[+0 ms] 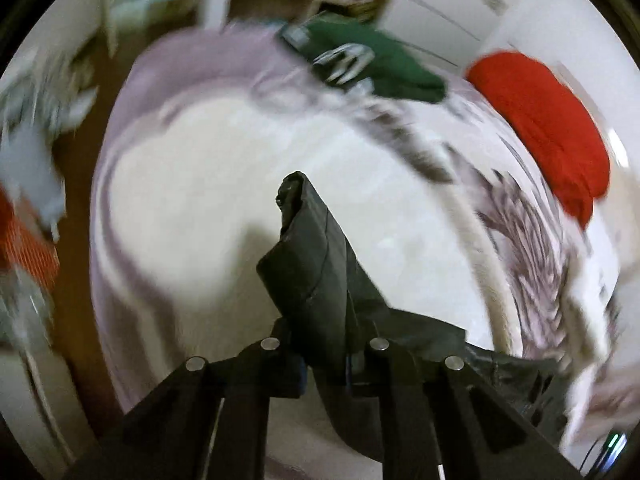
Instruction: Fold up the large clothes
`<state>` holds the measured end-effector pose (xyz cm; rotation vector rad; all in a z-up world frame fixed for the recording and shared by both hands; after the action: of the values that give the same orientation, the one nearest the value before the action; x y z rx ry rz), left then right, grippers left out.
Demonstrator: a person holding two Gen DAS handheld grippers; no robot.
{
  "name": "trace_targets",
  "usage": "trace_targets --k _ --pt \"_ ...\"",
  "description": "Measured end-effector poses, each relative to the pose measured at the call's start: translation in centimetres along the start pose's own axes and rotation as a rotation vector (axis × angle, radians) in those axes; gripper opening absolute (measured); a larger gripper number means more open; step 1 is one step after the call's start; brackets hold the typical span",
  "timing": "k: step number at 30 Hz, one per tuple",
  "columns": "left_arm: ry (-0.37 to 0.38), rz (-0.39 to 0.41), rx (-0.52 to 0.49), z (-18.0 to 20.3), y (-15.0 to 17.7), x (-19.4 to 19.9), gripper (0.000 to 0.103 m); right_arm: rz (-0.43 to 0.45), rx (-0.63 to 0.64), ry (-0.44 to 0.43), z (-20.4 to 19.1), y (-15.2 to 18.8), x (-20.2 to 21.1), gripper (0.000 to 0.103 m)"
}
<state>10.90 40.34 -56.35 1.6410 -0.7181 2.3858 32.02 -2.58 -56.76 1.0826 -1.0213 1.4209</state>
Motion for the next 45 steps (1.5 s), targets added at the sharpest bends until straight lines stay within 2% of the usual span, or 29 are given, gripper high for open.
trace_targets --k 3,5,8,12,15,18,21,22,24,25,28,31,32,33,34,35,36,39,40,42,43,45 --pt "-0.043 0.045 -0.158 4.5 -0.4 2.2 0.008 0.033 0.071 0.104 -1.2 -1.5 -0.5 0.083" --pt "-0.054 0.064 -0.242 7.2 -0.6 3.1 0.008 0.031 0.083 0.099 -1.3 -2.0 -1.1 0.083" --pt "-0.055 0.109 -0.398 13.0 0.7 5.3 0.008 -0.005 0.039 -0.028 0.3 -2.4 -2.0 0.083" --pt "0.031 0.123 -0.588 23.3 4.1 7.6 0.007 -0.044 -0.079 -0.175 5.8 -1.5 -2.0 0.084" --pt "0.14 0.076 -0.702 31.9 8.9 8.3 0.007 -0.102 -0.197 -0.281 12.0 0.0 -2.4 0.084" --pt "0.253 0.002 -0.83 40.4 15.7 8.4 0.007 -0.165 -0.347 -0.392 19.2 1.9 -3.2 0.084" --pt "0.354 -0.106 -0.964 47.3 24.0 7.3 0.007 -0.166 -0.433 -0.407 24.9 3.7 -3.6 0.084" --pt "0.368 -0.149 -1.019 49.5 27.3 6.5 0.007 -0.17 -0.46 -0.403 26.9 4.6 -4.0 0.084" --pt "0.359 -0.199 -1.096 51.9 31.5 4.8 0.007 -0.194 -0.485 -0.389 30.0 5.9 -5.2 0.084" --pt "0.334 -0.234 -1.145 52.6 33.9 3.3 0.007 -0.207 -0.492 -0.384 31.0 6.5 -5.7 0.084" --pt "0.254 -0.308 -1.236 53.5 38.2 -0.5 0.007 -0.232 -0.525 -0.418 33.9 7.9 -7.5 0.084" --pt "0.152 -0.35 -1.293 53.1 40.5 -3.2 0.012 -0.243 -0.54 -0.464 35.5 9.0 -8.8 0.084" --pt "0.143 -0.378 -1.294 52.9 40.8 -3.7 0.027 -0.251 -0.55 -0.506 36.0 9.3 -9.4 0.084" --pt "0.147 -0.409 -1.29 52.6 41.2 -3.9 0.052 -0.256 -0.563 -0.549 36.5 9.8 -9.6 0.084" --pt "0.155 -0.431 -1.273 52.3 40.9 -3.8 0.065 -0.261 -0.574 -0.587 36.7 10.2 -9.9 0.084" --pt "0.166 -0.444 -1.259 51.8 40.6 -3.5 0.082 -0.266 -0.582 -0.622 37.0 10.5 -10.1 0.084" --pt "0.179 -0.46 -1.24 51.3 40.1 -3.1 0.084 -0.268 -0.595 -0.67 37.6 10.8 -10.4 0.084" --pt "0.215 -0.547 -1.104 47.9 37.1 -1.8 0.084 -0.254 -0.601 -0.729 39.3 10.7 -10.3 0.084" --pt "0.206 -0.564 -1.046 45.9 35.3 -1.1 0.084 -0.247 -0.597 -0.741 39.8 10.5 -10.2 0.084" --pt "0.162 -0.528 -0.978 42.7 32.3 -0.3 0.084 -0.241 -0.58 -0.776 40.1 9.3 -9.7 0.084" --pt "0.096 -0.469 -0.933 40.2 29.4 -0.3 0.084 -0.246 -0.569 -0.798 40.1 8.5 -9.6 0.084" --pt "-0.027 -0.378 -0.893 37.1 26.0 -1.1 0.084 -0.225 -0.552 -0.85 39.7 6.8 -9.2 0.084"
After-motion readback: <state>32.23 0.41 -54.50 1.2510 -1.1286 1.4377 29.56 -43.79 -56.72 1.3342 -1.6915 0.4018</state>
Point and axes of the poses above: each gripper's, at about its wrist camera, not at the fingertips, and x roughly against the way its jaws point, z to its right, y to its underside, the point moved 4 cm from there along -x, roughly the way its jaws point, and after that the axes turned 10 degrees about -z, right-handed, at the moved point
